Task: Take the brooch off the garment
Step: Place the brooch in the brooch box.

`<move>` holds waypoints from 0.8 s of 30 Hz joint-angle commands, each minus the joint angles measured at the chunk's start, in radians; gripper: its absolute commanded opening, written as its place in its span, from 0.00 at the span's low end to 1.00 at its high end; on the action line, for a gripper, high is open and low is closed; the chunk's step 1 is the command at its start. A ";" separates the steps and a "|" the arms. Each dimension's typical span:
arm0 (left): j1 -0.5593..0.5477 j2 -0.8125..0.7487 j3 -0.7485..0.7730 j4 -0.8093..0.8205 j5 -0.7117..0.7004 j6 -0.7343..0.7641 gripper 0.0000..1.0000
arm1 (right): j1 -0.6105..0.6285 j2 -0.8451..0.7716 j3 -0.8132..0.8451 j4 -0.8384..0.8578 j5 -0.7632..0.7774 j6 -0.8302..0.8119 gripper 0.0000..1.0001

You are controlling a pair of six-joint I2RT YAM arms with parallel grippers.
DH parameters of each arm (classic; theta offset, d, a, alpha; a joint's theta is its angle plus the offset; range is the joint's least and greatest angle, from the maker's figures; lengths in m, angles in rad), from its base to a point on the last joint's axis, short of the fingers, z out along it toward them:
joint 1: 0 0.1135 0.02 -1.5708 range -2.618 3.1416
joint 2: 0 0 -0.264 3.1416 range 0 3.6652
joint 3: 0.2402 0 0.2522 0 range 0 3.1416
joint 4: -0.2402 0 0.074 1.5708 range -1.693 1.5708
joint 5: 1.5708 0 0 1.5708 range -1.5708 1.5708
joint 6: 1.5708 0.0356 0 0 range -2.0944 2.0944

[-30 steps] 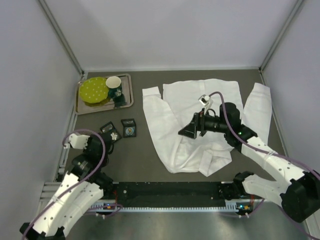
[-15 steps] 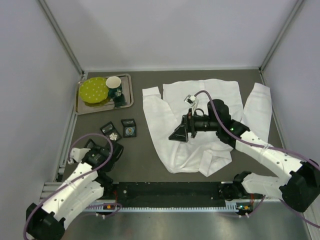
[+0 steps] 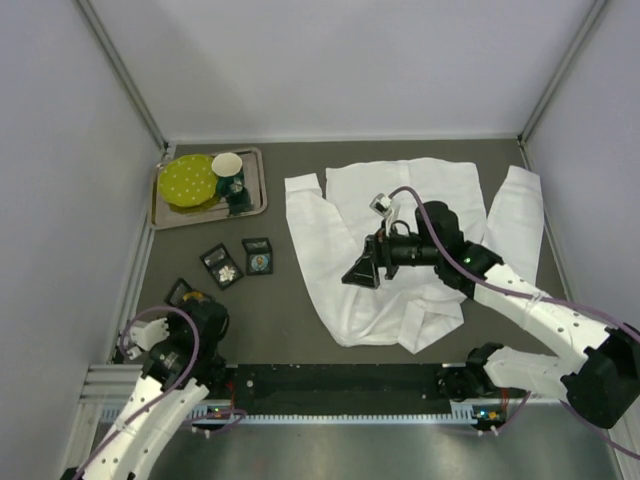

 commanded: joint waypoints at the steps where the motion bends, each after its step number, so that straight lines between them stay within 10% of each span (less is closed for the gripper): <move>1: 0.002 -0.198 -0.113 0.109 -0.028 0.045 0.00 | 0.010 -0.052 0.066 -0.053 0.057 -0.068 0.82; 14: 0.002 0.277 -0.005 -0.022 -0.011 -0.244 0.00 | 0.059 -0.038 0.095 -0.114 0.145 -0.129 0.82; 24: 0.002 0.170 -0.093 0.083 -0.046 -0.217 0.00 | 0.057 -0.034 0.099 -0.127 0.160 -0.140 0.82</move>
